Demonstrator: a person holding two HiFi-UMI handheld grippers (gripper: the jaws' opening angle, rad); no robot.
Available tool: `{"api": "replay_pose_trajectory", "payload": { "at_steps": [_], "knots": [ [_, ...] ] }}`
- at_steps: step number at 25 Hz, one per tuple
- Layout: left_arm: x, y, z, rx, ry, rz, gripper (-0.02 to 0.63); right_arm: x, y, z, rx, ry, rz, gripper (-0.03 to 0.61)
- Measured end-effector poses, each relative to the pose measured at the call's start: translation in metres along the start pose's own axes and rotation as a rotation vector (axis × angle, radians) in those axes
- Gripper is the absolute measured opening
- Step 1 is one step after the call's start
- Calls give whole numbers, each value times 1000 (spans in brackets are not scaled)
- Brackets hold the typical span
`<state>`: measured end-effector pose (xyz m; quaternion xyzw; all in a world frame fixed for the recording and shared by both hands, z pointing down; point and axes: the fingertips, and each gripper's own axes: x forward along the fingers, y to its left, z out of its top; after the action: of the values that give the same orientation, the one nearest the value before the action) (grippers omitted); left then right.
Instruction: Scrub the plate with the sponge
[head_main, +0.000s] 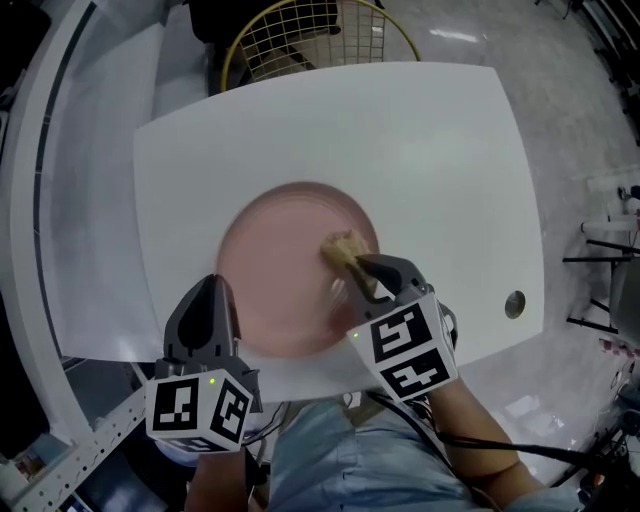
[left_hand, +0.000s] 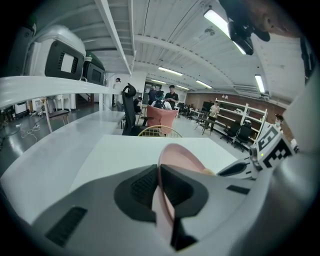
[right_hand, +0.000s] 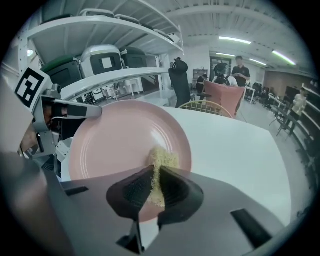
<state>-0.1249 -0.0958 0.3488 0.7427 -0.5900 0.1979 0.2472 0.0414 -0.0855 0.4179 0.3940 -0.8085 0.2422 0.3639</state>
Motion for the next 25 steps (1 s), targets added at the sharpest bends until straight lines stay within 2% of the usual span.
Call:
{"api": "replay_pose_trajectory", "payload": {
  "at_steps": [7,13,25],
  "knots": [
    [3,-8,3,10,2,-20,29,8,-14,24,-5,-32,-24,44],
    [4,-16,4,17,0,-47,29,13,-16,50,-59,-69,-48,44],
    [8,-12,13,-7,-15,-41,29,18,25,84,-182,-142,36,44]
  ]
}}
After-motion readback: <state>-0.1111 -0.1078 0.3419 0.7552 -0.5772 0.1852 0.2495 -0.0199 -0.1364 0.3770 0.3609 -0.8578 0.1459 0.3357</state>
